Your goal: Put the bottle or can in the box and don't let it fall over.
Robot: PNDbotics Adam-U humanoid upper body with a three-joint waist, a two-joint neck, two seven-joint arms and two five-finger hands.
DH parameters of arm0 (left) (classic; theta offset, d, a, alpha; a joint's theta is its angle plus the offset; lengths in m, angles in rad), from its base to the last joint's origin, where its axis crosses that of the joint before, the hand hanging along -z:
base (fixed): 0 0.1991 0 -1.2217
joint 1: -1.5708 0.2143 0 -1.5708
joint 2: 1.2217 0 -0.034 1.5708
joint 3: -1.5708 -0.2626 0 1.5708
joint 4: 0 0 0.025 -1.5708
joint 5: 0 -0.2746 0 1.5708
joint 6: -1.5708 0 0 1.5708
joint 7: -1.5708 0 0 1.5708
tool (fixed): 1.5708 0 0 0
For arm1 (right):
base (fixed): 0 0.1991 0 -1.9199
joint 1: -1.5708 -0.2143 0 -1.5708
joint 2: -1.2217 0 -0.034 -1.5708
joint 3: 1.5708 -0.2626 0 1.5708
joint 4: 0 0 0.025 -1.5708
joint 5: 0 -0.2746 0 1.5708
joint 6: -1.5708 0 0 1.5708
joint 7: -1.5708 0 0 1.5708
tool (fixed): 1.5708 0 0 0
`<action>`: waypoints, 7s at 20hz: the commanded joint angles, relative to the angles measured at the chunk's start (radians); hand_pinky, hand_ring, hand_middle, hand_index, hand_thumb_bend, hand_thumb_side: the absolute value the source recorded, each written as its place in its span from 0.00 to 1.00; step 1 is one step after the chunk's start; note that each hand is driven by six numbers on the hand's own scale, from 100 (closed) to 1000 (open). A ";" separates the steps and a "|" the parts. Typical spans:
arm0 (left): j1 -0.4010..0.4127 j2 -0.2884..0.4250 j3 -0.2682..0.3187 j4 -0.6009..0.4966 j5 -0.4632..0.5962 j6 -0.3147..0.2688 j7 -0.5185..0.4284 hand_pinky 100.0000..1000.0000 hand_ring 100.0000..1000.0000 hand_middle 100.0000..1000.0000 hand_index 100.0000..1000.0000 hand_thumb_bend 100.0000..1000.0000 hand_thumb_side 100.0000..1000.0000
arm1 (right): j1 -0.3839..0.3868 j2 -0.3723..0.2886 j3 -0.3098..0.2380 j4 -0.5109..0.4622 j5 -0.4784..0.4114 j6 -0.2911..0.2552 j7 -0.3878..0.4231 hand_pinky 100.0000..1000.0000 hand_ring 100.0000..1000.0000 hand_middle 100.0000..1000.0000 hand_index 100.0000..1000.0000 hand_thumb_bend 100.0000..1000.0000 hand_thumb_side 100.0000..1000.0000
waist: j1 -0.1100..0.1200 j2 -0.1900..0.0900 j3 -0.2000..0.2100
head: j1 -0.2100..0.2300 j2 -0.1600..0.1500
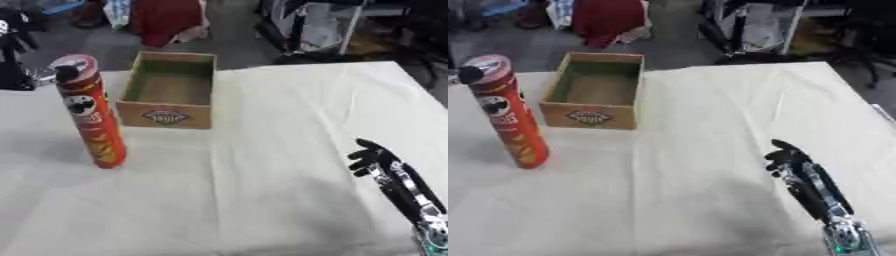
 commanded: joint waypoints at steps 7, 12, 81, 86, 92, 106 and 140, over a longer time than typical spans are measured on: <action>-0.165 -0.007 -0.028 0.162 -0.018 -0.056 -0.330 0.64 0.68 0.76 0.93 0.75 0.70 | -0.001 -0.019 -0.002 -0.005 -0.004 -0.001 0.004 0.59 0.63 0.66 0.91 0.00 0.93 | 0.002 -0.017 0.005 | 0.003 0.005; -0.196 -0.031 -0.048 0.180 -0.019 -0.082 -0.397 0.64 0.68 0.76 0.94 0.77 0.71 | 0.000 -0.019 -0.003 -0.005 -0.004 -0.001 0.003 0.59 0.63 0.66 0.91 0.00 0.93 | 0.002 -0.019 0.007 | 0.005 0.005; -0.233 -0.085 -0.104 0.189 -0.131 -0.121 -0.472 0.57 0.63 0.72 0.94 0.59 0.55 | -0.001 -0.016 -0.005 -0.003 -0.005 0.000 0.006 0.59 0.63 0.65 0.90 0.00 0.98 | 0.004 -0.019 -0.005 | 0.006 0.005; -0.228 -0.081 -0.101 0.196 -0.143 -0.137 -0.515 0.61 0.69 0.76 0.95 0.67 0.57 | -0.001 -0.016 -0.005 -0.003 -0.004 0.000 0.007 0.59 0.63 0.65 0.90 0.00 0.98 | 0.004 -0.020 -0.004 | 0.001 0.005; -0.224 -0.078 -0.093 0.205 -0.169 -0.140 -0.530 0.64 0.73 0.80 0.97 0.75 0.58 | -0.001 -0.016 -0.005 -0.003 -0.004 0.000 0.007 0.59 0.63 0.65 0.90 0.00 0.98 | 0.004 -0.019 -0.003 | 0.000 0.005; -0.218 -0.083 -0.095 0.218 -0.193 -0.148 -0.527 0.60 0.69 0.78 0.96 0.70 0.53 | -0.001 -0.016 -0.006 -0.002 -0.004 -0.001 0.010 0.59 0.63 0.65 0.90 0.00 0.99 | 0.004 -0.018 -0.004 | 0.001 0.005; -0.251 -0.105 -0.090 0.242 -0.228 -0.128 -0.443 0.50 0.57 0.66 0.93 0.71 0.56 | -0.001 -0.016 -0.006 0.001 -0.004 -0.002 0.016 0.59 0.63 0.65 0.90 0.00 1.00 | 0.006 -0.017 -0.009 | 0.002 0.005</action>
